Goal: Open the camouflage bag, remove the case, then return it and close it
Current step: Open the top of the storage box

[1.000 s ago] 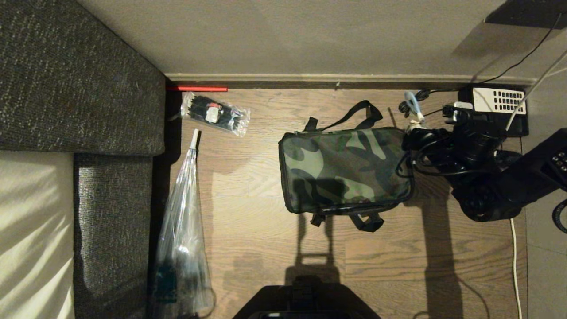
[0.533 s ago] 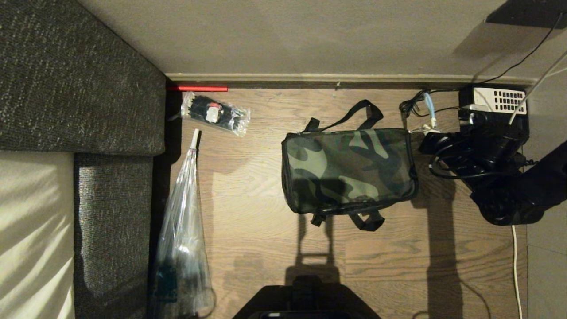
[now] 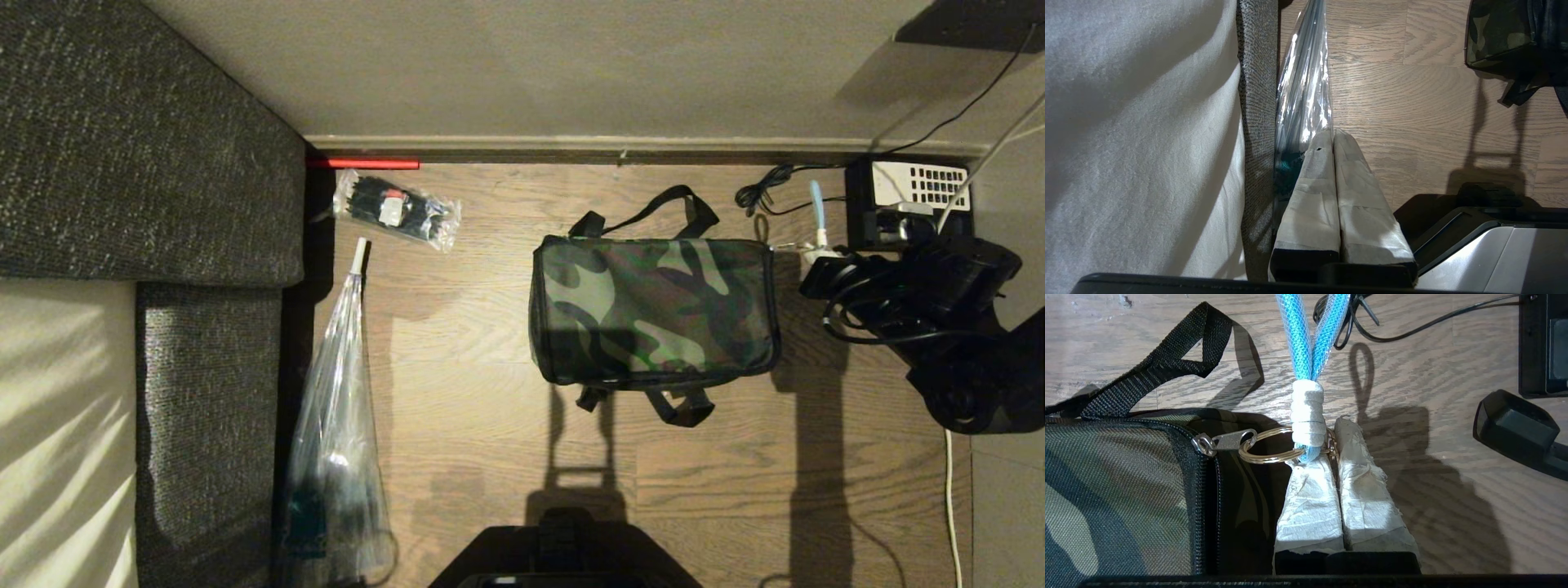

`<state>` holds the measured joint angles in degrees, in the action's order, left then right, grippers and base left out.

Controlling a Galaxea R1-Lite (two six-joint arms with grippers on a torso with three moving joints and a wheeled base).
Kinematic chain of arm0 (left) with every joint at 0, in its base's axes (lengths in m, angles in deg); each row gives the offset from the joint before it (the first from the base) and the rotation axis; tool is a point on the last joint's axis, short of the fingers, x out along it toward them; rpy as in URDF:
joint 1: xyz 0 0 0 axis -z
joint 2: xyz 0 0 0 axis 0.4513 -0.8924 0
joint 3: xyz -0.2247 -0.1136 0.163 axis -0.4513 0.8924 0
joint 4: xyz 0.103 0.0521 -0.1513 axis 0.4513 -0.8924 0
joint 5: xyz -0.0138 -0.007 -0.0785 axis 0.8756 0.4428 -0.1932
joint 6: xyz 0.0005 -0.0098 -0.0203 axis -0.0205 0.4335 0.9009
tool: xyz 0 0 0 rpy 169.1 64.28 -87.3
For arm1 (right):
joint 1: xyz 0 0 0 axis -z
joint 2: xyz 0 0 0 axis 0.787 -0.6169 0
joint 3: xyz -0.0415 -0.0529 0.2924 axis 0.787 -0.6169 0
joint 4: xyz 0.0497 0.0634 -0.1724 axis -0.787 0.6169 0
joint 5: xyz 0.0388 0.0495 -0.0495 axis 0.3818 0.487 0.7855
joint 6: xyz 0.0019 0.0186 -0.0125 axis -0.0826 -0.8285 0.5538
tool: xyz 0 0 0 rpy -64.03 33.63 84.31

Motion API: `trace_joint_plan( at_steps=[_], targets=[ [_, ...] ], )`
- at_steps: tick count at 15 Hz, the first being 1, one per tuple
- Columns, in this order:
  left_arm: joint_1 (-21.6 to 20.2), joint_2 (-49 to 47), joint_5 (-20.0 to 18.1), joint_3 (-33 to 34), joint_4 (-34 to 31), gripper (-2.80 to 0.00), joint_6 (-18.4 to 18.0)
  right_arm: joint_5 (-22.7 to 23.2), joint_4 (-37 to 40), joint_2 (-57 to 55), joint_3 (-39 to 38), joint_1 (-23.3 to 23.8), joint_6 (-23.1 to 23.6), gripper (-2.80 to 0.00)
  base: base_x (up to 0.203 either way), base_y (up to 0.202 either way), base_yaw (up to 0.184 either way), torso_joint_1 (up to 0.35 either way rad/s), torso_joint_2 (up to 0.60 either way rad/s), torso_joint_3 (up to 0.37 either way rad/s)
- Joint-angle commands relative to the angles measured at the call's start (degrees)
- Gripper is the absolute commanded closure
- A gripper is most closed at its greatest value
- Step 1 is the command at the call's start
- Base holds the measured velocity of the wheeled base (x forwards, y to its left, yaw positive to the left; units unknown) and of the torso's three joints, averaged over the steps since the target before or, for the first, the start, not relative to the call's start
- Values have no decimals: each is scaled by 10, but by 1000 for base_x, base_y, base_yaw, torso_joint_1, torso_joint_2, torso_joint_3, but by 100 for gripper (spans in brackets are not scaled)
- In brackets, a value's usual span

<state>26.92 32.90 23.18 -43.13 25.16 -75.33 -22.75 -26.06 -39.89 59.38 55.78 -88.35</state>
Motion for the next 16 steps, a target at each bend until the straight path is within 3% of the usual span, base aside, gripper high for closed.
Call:
trace_joint_plan(
  at_steps=[1, 8, 9, 16],
  targets=[
    [0, 0, 0, 0, 0, 0, 0, 0, -4, -2, -1, -8, -2, 0, 0, 0, 0, 0, 0, 0],
    [0, 0, 0, 0, 0, 0, 0, 0, -9, -25, 38, -41, 3, 0, 0, 0, 0, 0, 0, 0],
    [0, 0, 0, 0, 0, 0, 0, 0, -8, -25, 39, -42, 5, -280, 0, 0, 0, 0, 0, 0],
    [0, 0, 0, 0, 0, 0, 0, 0, -8, -15, 29, -41, -4, -280, 0, 0, 0, 0, 0, 0]
  ],
)
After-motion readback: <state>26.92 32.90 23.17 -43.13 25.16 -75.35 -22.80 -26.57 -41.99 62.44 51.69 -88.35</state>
